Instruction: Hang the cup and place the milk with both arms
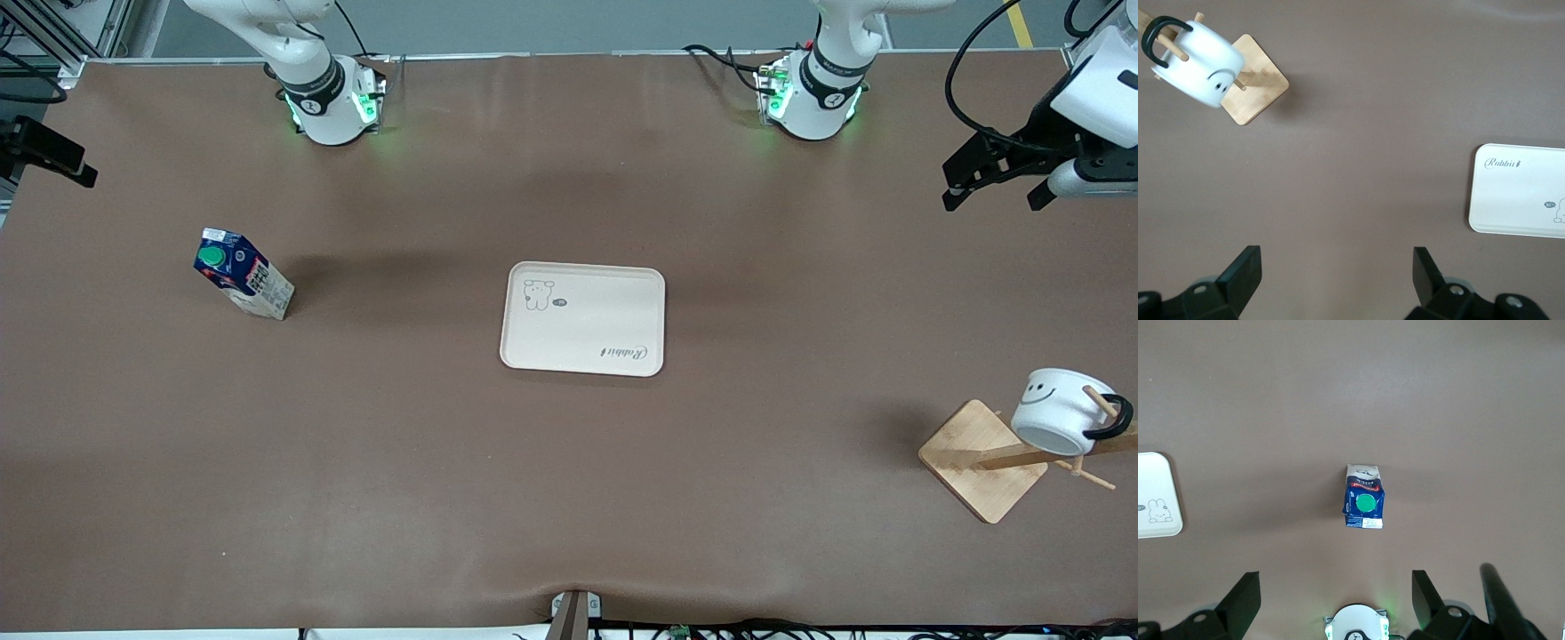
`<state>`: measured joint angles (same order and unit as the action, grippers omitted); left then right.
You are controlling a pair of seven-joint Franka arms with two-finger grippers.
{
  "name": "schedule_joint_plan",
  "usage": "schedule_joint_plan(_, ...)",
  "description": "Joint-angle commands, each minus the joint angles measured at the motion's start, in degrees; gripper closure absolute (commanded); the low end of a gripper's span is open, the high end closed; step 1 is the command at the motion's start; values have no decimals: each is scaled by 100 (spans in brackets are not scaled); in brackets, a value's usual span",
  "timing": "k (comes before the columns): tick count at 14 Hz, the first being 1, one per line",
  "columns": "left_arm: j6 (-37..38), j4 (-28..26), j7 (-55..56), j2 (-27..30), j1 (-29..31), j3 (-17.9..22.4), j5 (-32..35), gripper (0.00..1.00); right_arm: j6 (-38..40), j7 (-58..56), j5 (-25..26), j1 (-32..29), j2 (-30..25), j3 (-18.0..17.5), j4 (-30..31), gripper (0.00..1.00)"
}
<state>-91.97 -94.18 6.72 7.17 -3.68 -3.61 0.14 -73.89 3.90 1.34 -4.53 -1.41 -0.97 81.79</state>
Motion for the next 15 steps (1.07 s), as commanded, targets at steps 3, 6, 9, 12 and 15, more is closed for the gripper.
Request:
schedule_joint_plan(3,74,145,-57,-57,16,27,-31,0,-99,-74,68,-21,-193,-26,249,0)
schedule_joint_plan(6,135,145,-57,-40,16,27,-40,0,-73,-275,68,5,-202,-26,249,0)
schedule_joint_plan(9,135,145,-57,-22,34,27,-40,0,-38,-285,59,5,-193,-26,241,0)
schedule_joint_plan(12,144,145,-66,-22,69,27,-40,0,15,-276,59,-4,-193,-26,232,0)
schedule_joint_plan(15,205,145,-57,-22,69,27,-49,0,120,-276,59,5,-193,-26,240,0)
